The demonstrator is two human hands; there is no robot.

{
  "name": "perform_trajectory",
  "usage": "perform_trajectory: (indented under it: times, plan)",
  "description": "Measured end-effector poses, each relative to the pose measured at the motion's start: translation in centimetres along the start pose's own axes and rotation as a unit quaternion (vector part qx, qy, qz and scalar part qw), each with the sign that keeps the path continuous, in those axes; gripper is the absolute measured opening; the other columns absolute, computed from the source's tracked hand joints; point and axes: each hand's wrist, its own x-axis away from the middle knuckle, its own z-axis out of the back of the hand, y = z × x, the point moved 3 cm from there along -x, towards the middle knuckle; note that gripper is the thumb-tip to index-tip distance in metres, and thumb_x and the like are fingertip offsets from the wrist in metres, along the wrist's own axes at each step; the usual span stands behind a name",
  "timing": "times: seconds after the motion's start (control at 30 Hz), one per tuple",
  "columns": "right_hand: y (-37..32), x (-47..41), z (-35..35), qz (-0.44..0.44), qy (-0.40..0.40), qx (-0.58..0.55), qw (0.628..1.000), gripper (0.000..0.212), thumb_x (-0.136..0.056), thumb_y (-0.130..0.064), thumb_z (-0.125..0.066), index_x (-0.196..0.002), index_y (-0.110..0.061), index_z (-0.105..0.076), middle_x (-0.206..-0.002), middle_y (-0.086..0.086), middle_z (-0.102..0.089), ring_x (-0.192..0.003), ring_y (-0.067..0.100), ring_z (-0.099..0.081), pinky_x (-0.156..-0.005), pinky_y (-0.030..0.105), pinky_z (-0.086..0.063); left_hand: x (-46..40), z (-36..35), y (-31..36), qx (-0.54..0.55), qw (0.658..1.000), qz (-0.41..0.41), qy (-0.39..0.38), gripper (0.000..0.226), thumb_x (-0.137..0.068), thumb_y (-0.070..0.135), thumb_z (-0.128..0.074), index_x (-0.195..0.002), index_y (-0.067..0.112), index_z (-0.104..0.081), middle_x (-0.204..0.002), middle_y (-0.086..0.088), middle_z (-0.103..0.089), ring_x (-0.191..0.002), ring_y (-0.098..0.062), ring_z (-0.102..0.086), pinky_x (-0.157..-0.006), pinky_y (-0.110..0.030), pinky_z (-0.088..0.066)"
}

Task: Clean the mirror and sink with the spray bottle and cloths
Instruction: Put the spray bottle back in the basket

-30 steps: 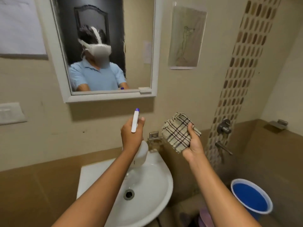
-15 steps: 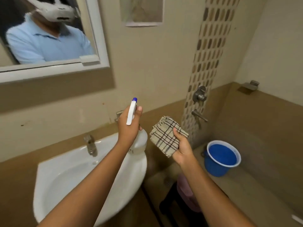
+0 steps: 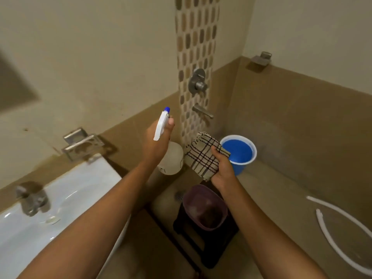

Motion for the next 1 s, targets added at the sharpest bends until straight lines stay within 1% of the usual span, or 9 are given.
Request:
perform_trajectory:
  times: [0.13, 0.23, 0.33, 0.47, 0.57, 0.63, 0.73, 0.87, 1.0]
  plan:
    - [-0.5, -0.7, 3.4, 0.014, 0.029, -0.033, 0.999, 0.022, -0.098, -0.015, -0.055, -0.118, -0.009, -0.064, -0.108, 0.013, -0.074, -0.096, 0.027, -0.072, -0.079, 0.04, -0.061, -0.7, -4.5, -3.4, -0.048, 0.996, 0.026, -0.076, 0.074, -0.086, 0.077, -0.035, -0.091, 0.007, -0.056, -0.066, -0.009, -0.047, -0.058, -0.015, -0.046, -0.059, -0.043, -0.042]
    - [-0.1, -1.5, 6.1, 0.011, 0.059, -0.037, 0.998, 0.036, -0.099, -0.017, -0.055, -0.134, -0.006, -0.056, -0.125, 0.018, -0.066, -0.112, 0.032, -0.066, -0.088, 0.043, -0.057, -1.0, -7.0, -5.9, -0.069, 0.991, 0.013, -0.118, 0.045, -0.085, 0.075, -0.043, -0.074, 0.032, -0.051, -0.063, 0.008, -0.042, -0.054, -0.01, -0.042, -0.056, -0.032, -0.036]
    - [1.2, -2.1, 8.2, -0.002, 0.109, -0.044, 0.993, 0.045, -0.096, -0.022, -0.059, -0.138, -0.006, -0.053, -0.131, 0.019, -0.063, -0.12, 0.034, -0.062, -0.094, 0.045, -0.053, -0.7, -8.8, -8.3, -0.08, 0.986, -0.003, -0.144, 0.024, -0.084, 0.064, -0.057, -0.074, 0.043, -0.051, -0.069, 0.01, -0.051, -0.061, -0.006, -0.052, -0.059, -0.027, -0.041]
    - [4.2, -2.7, 11.8, -0.009, 0.183, -0.065, 0.981, 0.043, -0.097, -0.024, -0.057, -0.136, -0.004, -0.055, -0.132, 0.019, -0.062, -0.121, 0.033, -0.061, -0.1, 0.048, -0.05, 0.2, -11.1, -12.6, -0.09, 0.976, -0.018, -0.195, 0.051, -0.079, 0.063, -0.064, -0.088, 0.013, -0.061, -0.077, -0.003, -0.062, -0.07, -0.018, -0.06, -0.064, -0.035, -0.051]
    - [6.5, -3.0, 13.9, -0.012, 0.211, -0.084, 0.974, 0.037, -0.101, -0.021, -0.05, -0.133, -0.004, -0.056, -0.131, 0.02, -0.062, -0.118, 0.033, -0.062, -0.095, 0.047, -0.053, 1.2, -12.5, -15.3, -0.093, 0.964, -0.019, -0.247, 0.049, -0.078, 0.051, -0.071, -0.094, 0.006, -0.063, -0.081, 0.007, -0.057, -0.073, -0.009, -0.054, -0.065, -0.007, -0.04]
    - [7.8, -3.1, 15.4, -0.01, 0.234, -0.084, 0.968, 0.035, -0.101, -0.02, -0.049, -0.132, -0.004, -0.057, -0.13, 0.021, -0.063, -0.118, 0.036, -0.062, -0.096, 0.049, -0.053, 2.1, -13.2, -16.9, -0.097, 0.956, -0.016, -0.275, 0.047, -0.076, 0.05, -0.072, -0.094, 0.007, -0.063, -0.081, 0.008, -0.055, -0.073, -0.008, -0.053, -0.065, -0.002, -0.036]
    - [9.7, -3.5, 17.6, -0.011, 0.267, -0.071, 0.961, 0.041, -0.098, -0.022, -0.053, -0.136, -0.006, -0.054, -0.131, 0.022, -0.062, -0.119, 0.038, -0.061, -0.098, 0.052, -0.051, 3.6, -14.4, -19.5, -0.104, 0.945, -0.026, -0.31, 0.043, -0.075, 0.053, -0.071, -0.085, 0.014, -0.057, -0.078, 0.005, -0.056, -0.069, -0.011, -0.055, -0.062, -0.008, -0.039]
    - [11.3, -4.3, 19.8, -0.025, 0.296, -0.069, 0.952, 0.04, -0.098, -0.023, -0.054, -0.134, -0.004, -0.057, -0.128, 0.021, -0.064, -0.117, 0.038, -0.062, -0.088, 0.048, -0.055, 5.6, -15.6, -23.4, -0.123, 0.932, -0.002, -0.341, 0.05, -0.074, 0.055, -0.069, -0.096, 0.011, -0.058, -0.085, 0.003, -0.057, -0.074, -0.013, -0.056, -0.066, -0.022, -0.044]
    - [13.2, -5.7, 22.0, -0.03, 0.306, -0.088, 0.948, 0.042, -0.098, -0.022, -0.055, -0.136, -0.004, -0.055, -0.131, 0.021, -0.062, -0.119, 0.038, -0.061, -0.092, 0.052, -0.054, 7.1, -16.7, -27.0, -0.146, 0.925, 0.006, -0.351, 0.049, -0.076, 0.042, -0.077, -0.099, 0.002, -0.059, -0.087, -0.009, -0.061, -0.075, -0.016, -0.054, -0.067, -0.026, -0.042]
